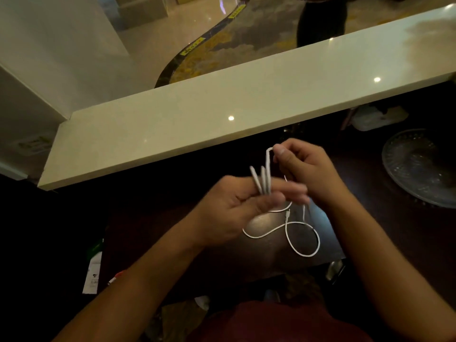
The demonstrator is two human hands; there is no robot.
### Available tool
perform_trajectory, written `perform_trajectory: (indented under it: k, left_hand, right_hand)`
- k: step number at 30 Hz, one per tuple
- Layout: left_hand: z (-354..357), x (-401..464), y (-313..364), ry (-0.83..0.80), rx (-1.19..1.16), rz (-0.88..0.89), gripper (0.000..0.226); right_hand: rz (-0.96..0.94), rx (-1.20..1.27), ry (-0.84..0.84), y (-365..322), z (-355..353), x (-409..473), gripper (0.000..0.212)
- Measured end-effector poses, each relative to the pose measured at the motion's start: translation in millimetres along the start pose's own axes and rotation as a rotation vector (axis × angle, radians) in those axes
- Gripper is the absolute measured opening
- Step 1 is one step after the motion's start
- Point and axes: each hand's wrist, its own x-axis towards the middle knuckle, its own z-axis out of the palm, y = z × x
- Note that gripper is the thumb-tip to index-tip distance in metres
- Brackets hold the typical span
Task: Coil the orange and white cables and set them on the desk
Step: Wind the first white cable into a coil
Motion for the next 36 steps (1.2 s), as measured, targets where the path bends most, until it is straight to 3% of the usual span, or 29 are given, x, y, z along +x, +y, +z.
perform_trajectory:
  k: [6,9,16,23,33,36]
  left_hand:
    - [-24,7,7,0.256,-0.187,0.131,0.038]
    - [-32,5,4,0.354,-0.149,0.147,0.033]
    - [-25,5,-1,0.474,0.017,0.091,0.026]
    - [-18,-7,-15,0.39,0.463,0.117,0.026]
    - [-14,-11,-46,0.295,1.09,0.39,0.043]
    - [-12,-16,-53,0.258,1.095,0.335,0.044]
  right_hand:
    - [0.127,-0.104,-0.067,35,5,-12,0.036]
    - [0.166,-0.129,-0.062,37,-3,-16,0.033]
    - [0.132,-0.097,-0.31,2,7,-27,0.031]
    - [0.057,-0.183,-0.371,-18,4,-28,0.033]
    - [0.011,-0.169,-0.402,-29,-3,-32,0.027]
    - [0.049,-0.171,-0.366,-26,-5,-29,0.024]
